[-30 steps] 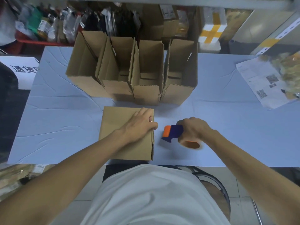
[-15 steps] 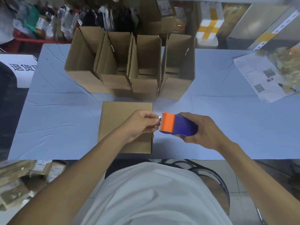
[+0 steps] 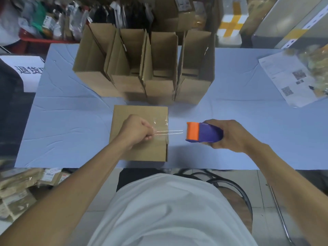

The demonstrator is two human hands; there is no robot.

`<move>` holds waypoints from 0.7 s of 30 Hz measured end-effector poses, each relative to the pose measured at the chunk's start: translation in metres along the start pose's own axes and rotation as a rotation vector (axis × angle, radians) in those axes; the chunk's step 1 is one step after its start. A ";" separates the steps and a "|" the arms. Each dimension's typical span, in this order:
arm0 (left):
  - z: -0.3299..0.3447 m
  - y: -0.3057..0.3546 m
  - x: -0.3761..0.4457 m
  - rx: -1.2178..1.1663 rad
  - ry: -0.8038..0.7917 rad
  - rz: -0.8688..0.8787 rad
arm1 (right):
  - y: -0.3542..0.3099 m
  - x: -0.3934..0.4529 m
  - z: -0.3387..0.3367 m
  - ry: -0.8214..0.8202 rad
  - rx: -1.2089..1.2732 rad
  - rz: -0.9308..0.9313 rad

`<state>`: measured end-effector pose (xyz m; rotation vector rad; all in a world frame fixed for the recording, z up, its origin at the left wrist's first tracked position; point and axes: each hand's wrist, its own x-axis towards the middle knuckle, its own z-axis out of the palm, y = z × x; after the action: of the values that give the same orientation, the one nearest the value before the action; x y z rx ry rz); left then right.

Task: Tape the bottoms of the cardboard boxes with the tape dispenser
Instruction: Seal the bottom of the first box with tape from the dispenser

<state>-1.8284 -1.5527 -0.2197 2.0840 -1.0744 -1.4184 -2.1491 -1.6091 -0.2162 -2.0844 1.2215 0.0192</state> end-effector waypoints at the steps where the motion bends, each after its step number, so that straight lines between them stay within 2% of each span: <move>1: -0.001 -0.001 0.002 0.029 0.010 -0.013 | -0.001 0.005 0.003 0.000 -0.006 -0.003; 8: 0.000 -0.005 0.009 0.154 0.093 -0.050 | 0.004 0.022 0.027 -0.040 -0.059 -0.002; 11: 0.001 -0.006 0.010 0.270 0.128 0.001 | 0.005 0.025 0.031 -0.046 -0.065 0.002; 13: 0.004 -0.001 0.009 0.443 0.144 0.029 | 0.002 0.028 0.034 -0.064 -0.089 0.008; 16: 0.005 0.015 0.008 0.886 0.214 -0.014 | -0.005 0.034 0.037 -0.115 -0.165 0.041; 17: 0.004 0.020 0.007 0.966 0.226 0.016 | -0.007 0.036 0.039 -0.123 -0.181 0.045; 19: 0.008 0.021 0.009 0.964 0.131 0.218 | -0.012 0.040 0.039 -0.135 -0.217 0.035; 21: 0.014 0.018 0.006 0.863 -0.126 0.444 | -0.017 0.046 0.041 -0.159 -0.246 0.031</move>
<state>-1.8468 -1.5674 -0.2165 2.0351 -2.3351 -0.9429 -2.0974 -1.6153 -0.2537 -2.2243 1.2033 0.3588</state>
